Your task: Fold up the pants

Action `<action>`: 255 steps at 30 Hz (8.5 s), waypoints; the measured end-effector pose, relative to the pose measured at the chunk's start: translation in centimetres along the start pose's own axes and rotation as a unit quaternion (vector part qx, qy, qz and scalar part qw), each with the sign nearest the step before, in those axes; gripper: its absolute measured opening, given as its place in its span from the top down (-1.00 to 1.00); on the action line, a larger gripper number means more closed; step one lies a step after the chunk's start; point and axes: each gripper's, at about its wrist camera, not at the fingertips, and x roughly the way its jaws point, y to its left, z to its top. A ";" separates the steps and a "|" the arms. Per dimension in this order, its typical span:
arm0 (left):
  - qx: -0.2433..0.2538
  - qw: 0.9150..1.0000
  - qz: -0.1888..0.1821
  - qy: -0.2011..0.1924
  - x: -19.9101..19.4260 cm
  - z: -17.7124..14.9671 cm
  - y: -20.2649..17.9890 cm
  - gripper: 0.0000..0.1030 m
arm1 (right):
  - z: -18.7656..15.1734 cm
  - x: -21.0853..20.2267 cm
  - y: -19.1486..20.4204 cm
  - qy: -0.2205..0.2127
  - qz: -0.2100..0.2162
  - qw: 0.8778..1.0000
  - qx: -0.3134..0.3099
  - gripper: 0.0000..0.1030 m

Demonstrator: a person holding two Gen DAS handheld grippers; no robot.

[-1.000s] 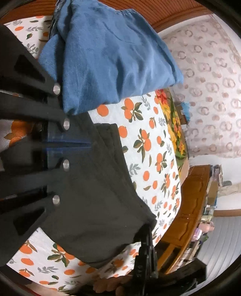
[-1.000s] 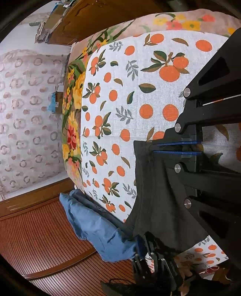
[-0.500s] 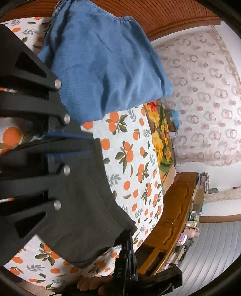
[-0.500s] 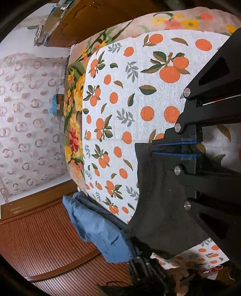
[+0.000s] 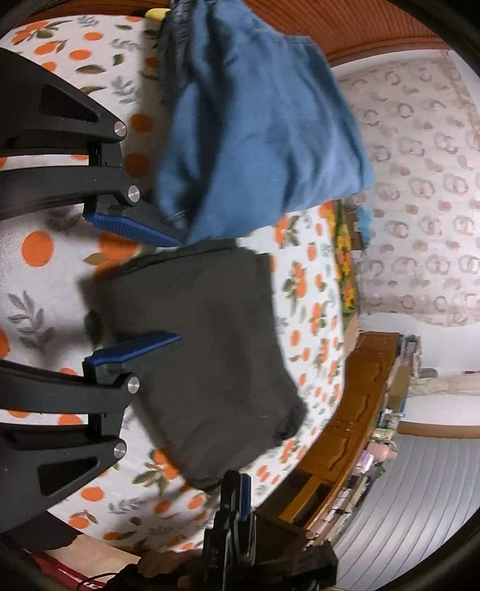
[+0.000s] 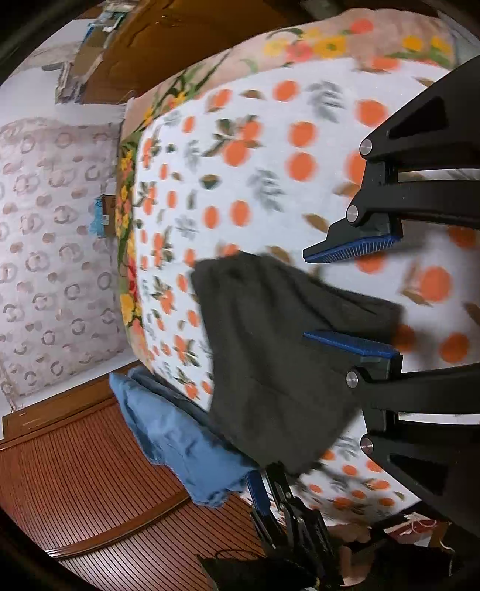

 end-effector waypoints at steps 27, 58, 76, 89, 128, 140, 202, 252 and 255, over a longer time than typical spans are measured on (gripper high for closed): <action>-0.050 0.998 -0.034 0.025 0.3 -1.0 0.9 0.04 | -2.2 -2.5 1.5 -0.004 0.009 1.000 0.012 0.78; -0.075 0.995 -0.056 0.031 5.1 3.5 1.3 0.05 | 2.8 1.7 -2.4 0.023 -0.015 0.998 -0.050 0.24; -0.067 0.994 -0.084 0.034 5.3 3.8 0.7 0.70 | 3.7 2.0 -3.1 0.023 -0.008 0.998 -0.055 0.24; -0.063 0.994 -0.082 0.034 6.0 4.4 0.8 0.59 | 5.1 3.9 -2.5 0.037 0.001 0.997 -0.073 0.20; -0.048 0.982 0.066 -0.171 -14.6 6.2 16.6 0.78 | 12.1 -1.1 13.8 -0.118 0.103 0.971 -0.181 0.78; -0.050 0.986 0.101 -0.124 -8.3 10.4 24.9 0.78 | 20.1 10.4 14.2 -0.077 0.105 0.977 -0.172 0.78; -0.072 0.984 0.036 -0.161 -8.3 5.0 4.9 -0.81 | 4.0 -0.9 12.0 -0.126 -0.060 0.989 -0.055 -0.99; -0.060 0.977 0.095 -0.184 -20.0 -3.9 -3.1 -0.81 | -7.5 -15.0 15.6 -0.200 -0.078 0.975 -0.062 -0.99; -0.061 0.976 0.095 -0.185 -20.1 -3.9 -3.0 -0.81 | -7.6 -14.9 15.7 -0.201 -0.078 0.974 -0.064 -0.99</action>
